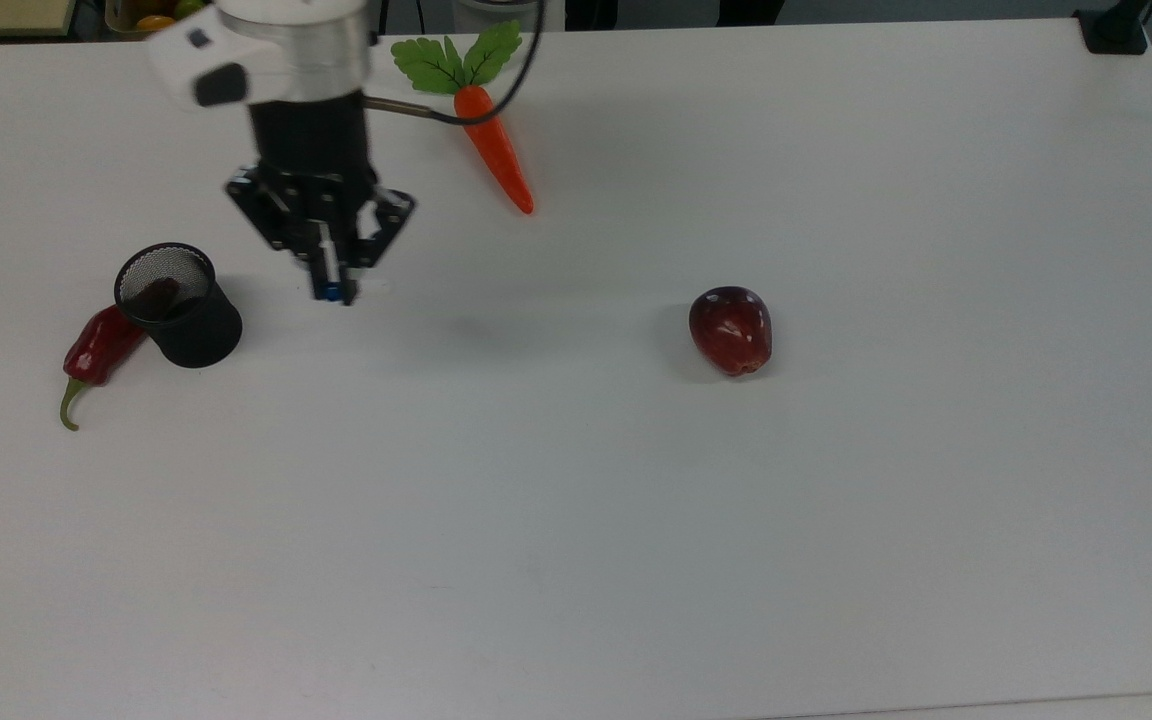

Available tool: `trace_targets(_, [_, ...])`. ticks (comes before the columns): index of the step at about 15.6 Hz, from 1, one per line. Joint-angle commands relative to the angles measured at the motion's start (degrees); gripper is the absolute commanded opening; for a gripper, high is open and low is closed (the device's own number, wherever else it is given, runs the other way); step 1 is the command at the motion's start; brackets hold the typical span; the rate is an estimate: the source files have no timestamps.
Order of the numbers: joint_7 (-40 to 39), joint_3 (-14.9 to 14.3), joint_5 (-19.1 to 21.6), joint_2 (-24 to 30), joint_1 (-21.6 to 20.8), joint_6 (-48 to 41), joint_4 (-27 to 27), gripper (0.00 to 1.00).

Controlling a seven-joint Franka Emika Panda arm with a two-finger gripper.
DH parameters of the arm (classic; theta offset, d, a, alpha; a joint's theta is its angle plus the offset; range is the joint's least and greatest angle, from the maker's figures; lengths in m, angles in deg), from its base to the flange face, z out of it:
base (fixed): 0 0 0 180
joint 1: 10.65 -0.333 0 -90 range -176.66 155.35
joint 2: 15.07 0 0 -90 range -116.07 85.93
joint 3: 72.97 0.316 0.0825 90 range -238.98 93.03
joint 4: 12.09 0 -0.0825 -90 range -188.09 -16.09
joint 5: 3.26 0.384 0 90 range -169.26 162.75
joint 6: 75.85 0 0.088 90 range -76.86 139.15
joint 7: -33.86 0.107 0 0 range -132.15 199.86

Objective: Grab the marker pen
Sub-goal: 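Carry the held marker away from the cup toward the apple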

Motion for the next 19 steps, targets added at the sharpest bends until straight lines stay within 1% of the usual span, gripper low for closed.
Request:
trace_targets(1, [1.3,-0.5,0.2,0.7,-4.2,-7.3,-1.0,0.07])
trace_targets(5, [1.1,-0.4,0.3,-0.1,-7.5,-15.0,-1.2,0.07])
trace_targets(7, [1.2,-0.4,0.4,-1.3,-8.9,-16.7,-1.3,0.07])
trace_targets(10, [1.3,-0.5,0.4,-4.1,-10.1,-16.9,-1.3,0.07])
trace_targets(14, [0.7,-0.5,0.3,-9.1,-10.2,-16.2,-0.7,0.07])
trace_targets(17, [0.6,-0.4,0.5,-9.5,-10.2,-14.2,-0.8,0.11])
trace_targets(18, [0.6,-0.4,0.5,-9.5,-10.2,-14.2,-0.8,0.14])
trace_targets(19, [0.6,-0.4,0.4,-9.5,-10.1,-14.3,-0.8,0.2])
